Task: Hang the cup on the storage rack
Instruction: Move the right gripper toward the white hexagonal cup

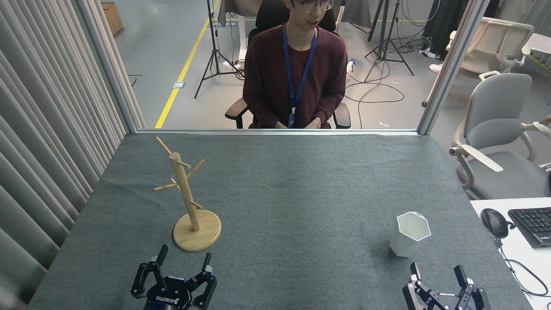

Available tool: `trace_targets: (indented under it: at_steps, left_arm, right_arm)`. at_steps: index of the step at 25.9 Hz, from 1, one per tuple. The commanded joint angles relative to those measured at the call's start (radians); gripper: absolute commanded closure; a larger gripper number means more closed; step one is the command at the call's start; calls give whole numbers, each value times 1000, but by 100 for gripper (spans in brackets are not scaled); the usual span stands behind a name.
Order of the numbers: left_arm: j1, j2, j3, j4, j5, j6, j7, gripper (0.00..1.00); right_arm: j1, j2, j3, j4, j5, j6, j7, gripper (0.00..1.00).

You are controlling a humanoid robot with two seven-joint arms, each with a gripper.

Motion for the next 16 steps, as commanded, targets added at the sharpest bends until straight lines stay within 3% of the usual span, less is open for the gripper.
trace_targets:
  at_steps: [1,7,11,16]
  left_arm:
    - [5,0,0,2,0,1,0,1]
    - [7,0,0,3,3,6,5,1]
    - [7,-5,0,2,5,9,3,1]
    - [17,-5,0,2,6,8,3,1]
  right_arm:
    - [0,1,-1,0,0,0,-1,1]
    - [0,-4,-2,9,-2,6,0,2]
    - [-26,-13,1,69,0,8,2,1]
    - [-155,-33,5,210,5,6,5,2]
